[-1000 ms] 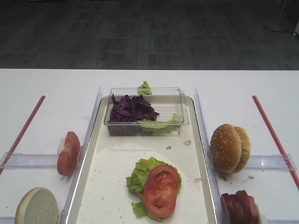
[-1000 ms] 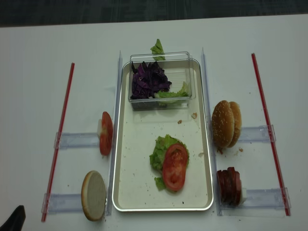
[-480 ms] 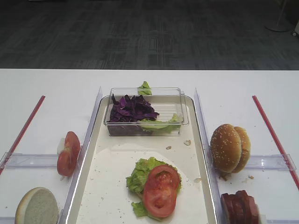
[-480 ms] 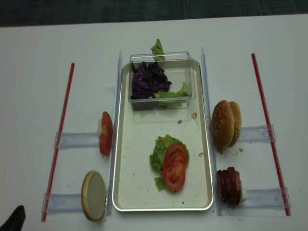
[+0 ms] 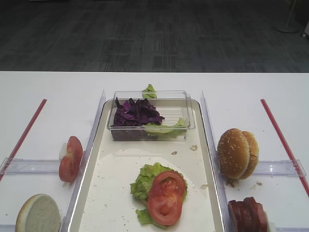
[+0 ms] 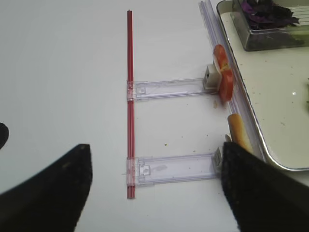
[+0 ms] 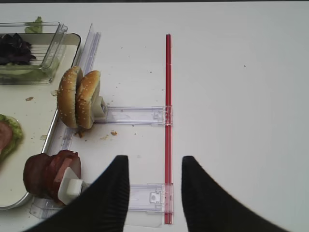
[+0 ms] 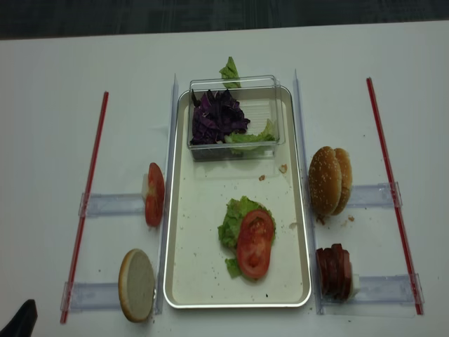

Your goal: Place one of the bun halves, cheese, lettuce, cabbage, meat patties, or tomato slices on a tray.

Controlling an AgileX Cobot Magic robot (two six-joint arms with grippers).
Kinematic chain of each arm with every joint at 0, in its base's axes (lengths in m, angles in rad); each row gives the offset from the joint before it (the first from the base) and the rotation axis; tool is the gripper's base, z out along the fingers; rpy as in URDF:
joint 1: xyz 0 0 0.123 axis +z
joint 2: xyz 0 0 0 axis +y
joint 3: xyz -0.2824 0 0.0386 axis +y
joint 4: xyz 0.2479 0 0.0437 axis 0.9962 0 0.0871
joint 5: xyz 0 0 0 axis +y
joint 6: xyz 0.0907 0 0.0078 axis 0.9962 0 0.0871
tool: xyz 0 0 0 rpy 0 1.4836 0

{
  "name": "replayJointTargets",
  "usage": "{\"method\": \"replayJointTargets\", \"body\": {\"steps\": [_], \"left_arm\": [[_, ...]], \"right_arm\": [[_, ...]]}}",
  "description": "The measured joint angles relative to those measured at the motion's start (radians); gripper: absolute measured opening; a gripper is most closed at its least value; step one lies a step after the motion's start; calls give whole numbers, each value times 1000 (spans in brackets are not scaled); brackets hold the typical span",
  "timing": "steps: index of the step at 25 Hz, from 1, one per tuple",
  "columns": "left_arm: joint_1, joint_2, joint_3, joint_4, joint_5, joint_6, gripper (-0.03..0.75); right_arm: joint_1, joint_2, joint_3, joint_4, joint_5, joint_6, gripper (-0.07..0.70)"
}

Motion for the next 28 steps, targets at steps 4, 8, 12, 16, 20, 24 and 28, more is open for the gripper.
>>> {"method": "replayJointTargets", "body": {"steps": [4, 8, 12, 16, 20, 24, 28], "left_arm": [[0, 0, 0, 0, 0, 0, 511], [0, 0, 0, 0, 0, 0, 511], [0, 0, 0, 0, 0, 0, 511], [0, 0, 0, 0, 0, 0, 511], [0, 0, 0, 0, 0, 0, 511], [0, 0, 0, 0, 0, 0, 511], [0, 0, 0, 0, 0, 0, 511]], "right_arm": [[0, 0, 0, 0, 0, 0, 302], [0, 0, 0, 0, 0, 0, 302], [0, 0, 0, 0, 0, 0, 302], [0, 0, 0, 0, 0, 0, 302], [0, 0, 0, 0, 0, 0, 302], [0, 0, 0, 0, 0, 0, 302], [0, 0, 0, 0, 0, 0, 302]]}}
